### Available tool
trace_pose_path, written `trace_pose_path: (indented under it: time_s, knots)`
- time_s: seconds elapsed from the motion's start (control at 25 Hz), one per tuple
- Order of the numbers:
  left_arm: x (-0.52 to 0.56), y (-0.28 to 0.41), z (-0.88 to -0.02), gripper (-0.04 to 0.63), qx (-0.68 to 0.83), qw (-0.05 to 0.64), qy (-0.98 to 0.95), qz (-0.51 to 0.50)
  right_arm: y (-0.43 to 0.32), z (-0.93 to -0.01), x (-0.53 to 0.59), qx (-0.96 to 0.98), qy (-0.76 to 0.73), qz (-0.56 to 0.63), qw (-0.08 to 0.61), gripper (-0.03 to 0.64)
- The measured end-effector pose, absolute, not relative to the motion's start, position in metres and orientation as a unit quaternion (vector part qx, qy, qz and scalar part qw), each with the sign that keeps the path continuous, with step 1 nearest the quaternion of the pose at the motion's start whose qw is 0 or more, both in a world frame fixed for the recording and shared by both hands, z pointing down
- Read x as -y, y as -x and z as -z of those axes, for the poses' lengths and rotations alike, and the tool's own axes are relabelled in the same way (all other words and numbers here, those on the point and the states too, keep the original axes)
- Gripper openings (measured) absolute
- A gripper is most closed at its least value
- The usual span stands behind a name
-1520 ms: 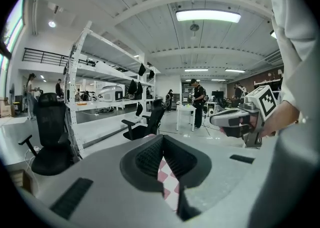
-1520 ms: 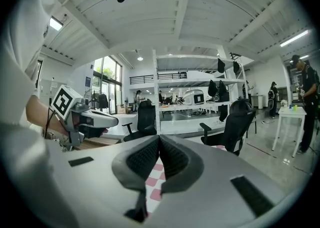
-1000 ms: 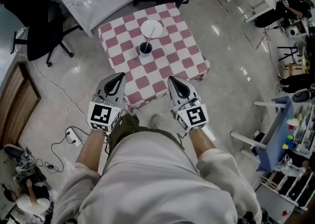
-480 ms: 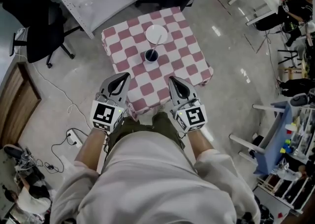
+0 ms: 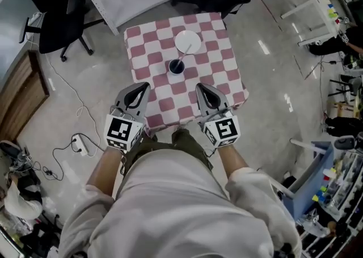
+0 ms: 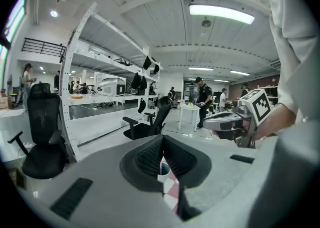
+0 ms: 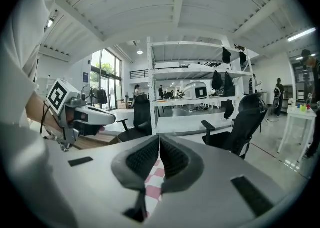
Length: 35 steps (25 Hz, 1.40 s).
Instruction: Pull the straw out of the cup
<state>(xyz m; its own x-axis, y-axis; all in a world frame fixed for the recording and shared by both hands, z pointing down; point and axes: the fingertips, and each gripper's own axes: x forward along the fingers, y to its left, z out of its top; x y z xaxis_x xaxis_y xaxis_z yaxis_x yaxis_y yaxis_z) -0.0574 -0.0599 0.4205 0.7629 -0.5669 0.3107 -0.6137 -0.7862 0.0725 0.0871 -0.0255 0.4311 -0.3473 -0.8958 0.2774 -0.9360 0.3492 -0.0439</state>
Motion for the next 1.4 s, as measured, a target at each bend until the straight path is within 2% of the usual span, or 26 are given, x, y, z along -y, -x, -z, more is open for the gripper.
trace_pose_path:
  time_s: [0.16, 0.32, 0.48, 1.4]
  knots:
    - [0.058, 0.052, -0.426, 0.005, 0.332, 0.091, -0.928, -0.143, -0.094, -0.437, 0.029, 0.827, -0.544, -0.101, 0.102, 0.042]
    - [0.061, 0.046, -0.428, 0.005, 0.342, 0.094, -0.924, -0.145, -0.101, -0.440, 0.031, 0.834, -0.533, -0.103, 0.101, 0.131]
    - [0.064, 0.043, -0.426, 0.005, 0.349, 0.092, -0.921, -0.148, -0.107, -0.440, 0.034, 0.843, -0.520, -0.107, 0.093, 0.176]
    - [0.069, 0.062, -0.442, 0.005, 0.401, 0.107, -0.892, -0.178, -0.112, -0.529, 0.086, 0.856, -0.473, -0.140, 0.154, 0.167]
